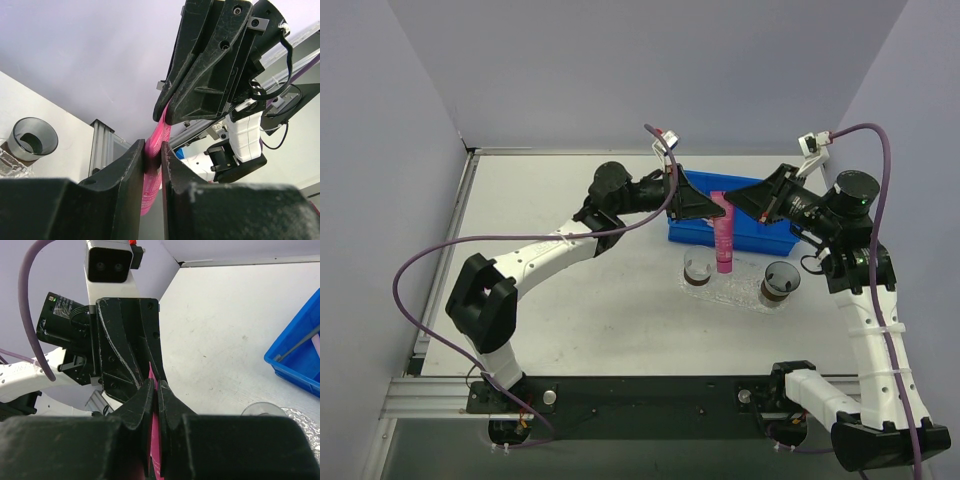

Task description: Prepare toiletry sets of a toothbrush and toothpaste on the tray

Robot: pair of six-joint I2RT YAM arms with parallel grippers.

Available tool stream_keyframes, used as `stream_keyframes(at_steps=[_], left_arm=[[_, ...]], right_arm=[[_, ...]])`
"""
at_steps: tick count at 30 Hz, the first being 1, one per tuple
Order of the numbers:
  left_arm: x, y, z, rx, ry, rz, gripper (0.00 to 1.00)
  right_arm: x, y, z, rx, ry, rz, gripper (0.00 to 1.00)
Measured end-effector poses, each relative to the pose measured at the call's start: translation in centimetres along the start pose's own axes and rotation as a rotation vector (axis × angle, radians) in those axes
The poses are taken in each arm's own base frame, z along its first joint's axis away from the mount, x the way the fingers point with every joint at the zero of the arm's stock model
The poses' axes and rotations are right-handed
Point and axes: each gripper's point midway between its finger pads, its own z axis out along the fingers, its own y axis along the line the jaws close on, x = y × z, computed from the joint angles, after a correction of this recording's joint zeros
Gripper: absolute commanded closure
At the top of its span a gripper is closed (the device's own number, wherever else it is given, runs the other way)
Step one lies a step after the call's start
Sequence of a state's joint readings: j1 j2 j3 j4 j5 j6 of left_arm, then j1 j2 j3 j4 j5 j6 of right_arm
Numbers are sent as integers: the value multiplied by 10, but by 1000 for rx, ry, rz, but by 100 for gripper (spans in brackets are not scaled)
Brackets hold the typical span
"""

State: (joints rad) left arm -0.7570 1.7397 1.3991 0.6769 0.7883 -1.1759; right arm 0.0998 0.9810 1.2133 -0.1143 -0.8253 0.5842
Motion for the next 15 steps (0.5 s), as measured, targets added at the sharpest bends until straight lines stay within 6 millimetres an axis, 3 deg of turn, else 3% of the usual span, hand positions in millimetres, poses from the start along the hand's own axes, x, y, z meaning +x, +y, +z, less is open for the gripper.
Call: stream_keyframes(at_steps=[4, 13, 15], left_arm=[[0, 1, -3, 5, -6, -17, 100], [2, 8, -15, 26, 38, -36, 100], [3, 9, -18, 26, 55, -28, 100]], right_arm=[[2, -1, 0, 1, 6, 3, 100], [22, -2, 3, -36, 125, 45, 76], [28, -3, 4, -46, 165, 61, 65]])
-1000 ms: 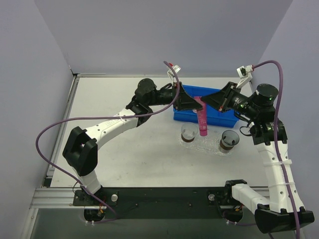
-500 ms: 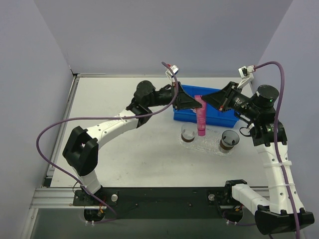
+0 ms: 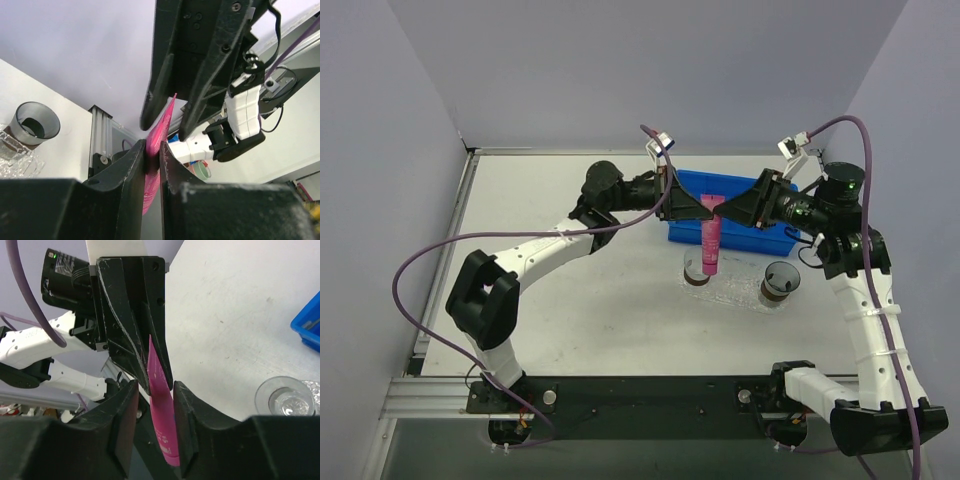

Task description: Prepare toiletry sets of a toothbrush and toothpaste on the tray

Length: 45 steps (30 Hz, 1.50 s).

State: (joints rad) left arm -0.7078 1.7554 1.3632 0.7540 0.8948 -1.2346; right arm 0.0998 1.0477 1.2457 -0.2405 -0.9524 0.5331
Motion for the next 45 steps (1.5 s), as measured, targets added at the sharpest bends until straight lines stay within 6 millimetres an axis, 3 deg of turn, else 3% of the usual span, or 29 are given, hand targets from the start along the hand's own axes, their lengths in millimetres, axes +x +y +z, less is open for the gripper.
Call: stream_keyframes(at_steps=[2, 5, 12, 24, 36, 40, 41, 43, 45], left_arm=[[3, 2, -3, 0, 23, 9, 100], [12, 2, -6, 6, 76, 16, 100], [30, 5, -12, 7, 195, 13, 100], [50, 7, -14, -10, 314, 5, 100], [65, 3, -12, 2, 375, -1, 100], [67, 4, -12, -7, 381, -13, 100], [67, 4, -12, -9, 383, -13, 97], [68, 5, -12, -20, 390, -15, 67], [67, 7, -11, -35, 389, -9, 52]], right_arm=[[5, 1, 0, -11, 38, 14, 57], [11, 3, -1, -27, 79, 23, 52], [17, 14, -9, -48, 143, 5, 59], [46, 7, -9, -49, 274, 55, 63], [59, 4, -6, -39, 326, 43, 97], [61, 2, -6, -29, 334, 35, 100], [62, 2, -6, -25, 335, 33, 100], [62, 0, -6, -14, 335, 25, 100], [62, -2, -7, 1, 328, 15, 100]])
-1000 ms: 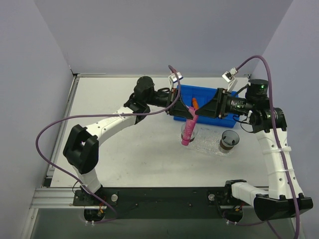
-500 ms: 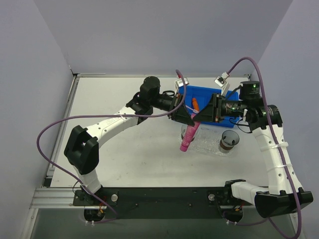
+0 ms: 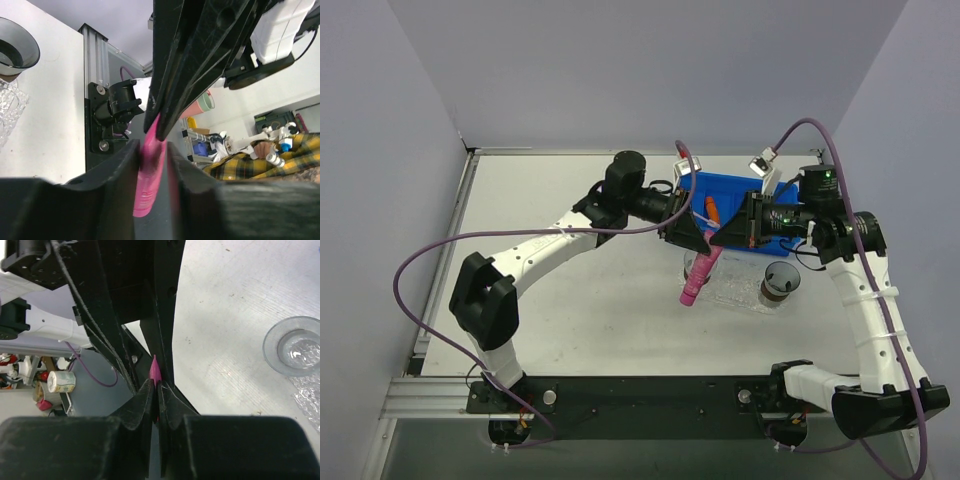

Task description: Prepare toiletry sets of a toothbrush and toothpaste on the tray

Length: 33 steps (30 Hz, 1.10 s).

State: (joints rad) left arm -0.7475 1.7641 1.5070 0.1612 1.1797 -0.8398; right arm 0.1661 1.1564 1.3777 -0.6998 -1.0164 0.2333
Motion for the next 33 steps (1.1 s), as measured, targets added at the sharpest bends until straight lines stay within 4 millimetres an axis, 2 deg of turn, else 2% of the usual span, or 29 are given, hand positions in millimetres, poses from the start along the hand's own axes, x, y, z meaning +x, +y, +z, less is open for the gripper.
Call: stream_keyframes(at_steps=[1, 3, 4, 5, 8, 11, 16, 20, 22, 24, 28, 33], left_arm=[[-1, 1, 1, -9, -3, 6, 43], [-4, 3, 2, -31, -12, 28, 38], [-6, 5, 2, -50, -21, 39, 28], [-9, 7, 3, -72, -32, 52, 25], [-17, 19, 0, -162, -85, 79, 23], [-29, 32, -12, -264, -167, 100, 23], [-48, 50, -59, -488, -362, 142, 19], [-61, 47, -96, -621, -502, 182, 16], [-66, 45, -112, -659, -556, 183, 16], [-72, 47, -128, -707, -613, 170, 16], [-79, 57, -156, -829, -707, 168, 16], [-79, 53, -174, -915, -753, 199, 16]], right_arm=[[0, -1, 0, 13, -5, -4, 100], [0, -6, -2, 55, -16, -13, 100], [-1, -9, -4, 81, -25, -20, 100], [-2, -12, -5, 104, -35, -28, 100], [-4, -16, -13, 170, -71, -56, 100], [-6, -20, -23, 242, -117, -87, 100], [-13, -29, -52, 411, -231, -157, 100], [-11, -44, -78, 572, -315, -198, 100], [-9, -49, -84, 614, -340, -208, 100], [-5, -59, -88, 658, -358, -209, 100], [12, -91, -84, 742, -357, -176, 100], [24, -124, -80, 833, -373, -126, 100]])
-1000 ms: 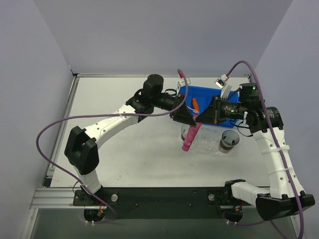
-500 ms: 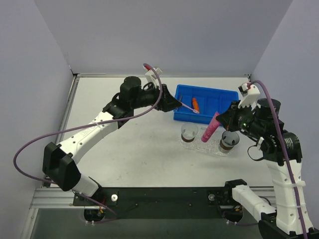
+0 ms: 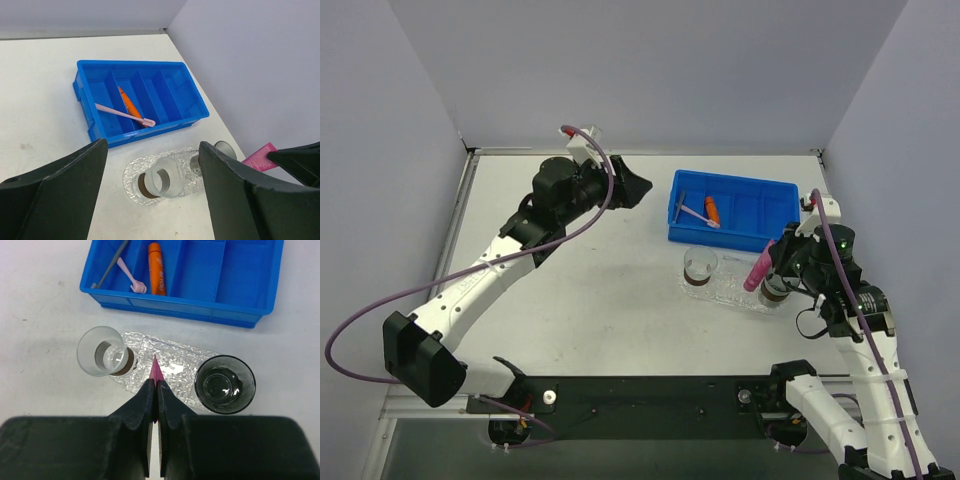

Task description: Prepare toiletry sets of a toothbrush and toothpaste on the tray

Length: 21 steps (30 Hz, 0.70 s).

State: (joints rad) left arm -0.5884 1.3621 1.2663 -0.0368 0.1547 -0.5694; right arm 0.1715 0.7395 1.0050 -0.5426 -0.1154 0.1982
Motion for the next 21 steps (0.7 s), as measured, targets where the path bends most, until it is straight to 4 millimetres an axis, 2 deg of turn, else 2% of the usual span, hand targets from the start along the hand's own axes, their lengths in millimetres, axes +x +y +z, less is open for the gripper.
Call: stream_keyframes(at_steps=[4, 9, 21], left_arm=[[-5, 4, -1, -26, -23, 7, 16], [1, 11, 0, -48, -19, 2, 16], [-2, 11, 1, -42, -41, 4, 16]], right_arm=[[-1, -9, 7, 50, -22, 9, 100], [-14, -14, 14, 77, -82, 9, 100], [5, -23, 38, 109, -66, -14, 100]])
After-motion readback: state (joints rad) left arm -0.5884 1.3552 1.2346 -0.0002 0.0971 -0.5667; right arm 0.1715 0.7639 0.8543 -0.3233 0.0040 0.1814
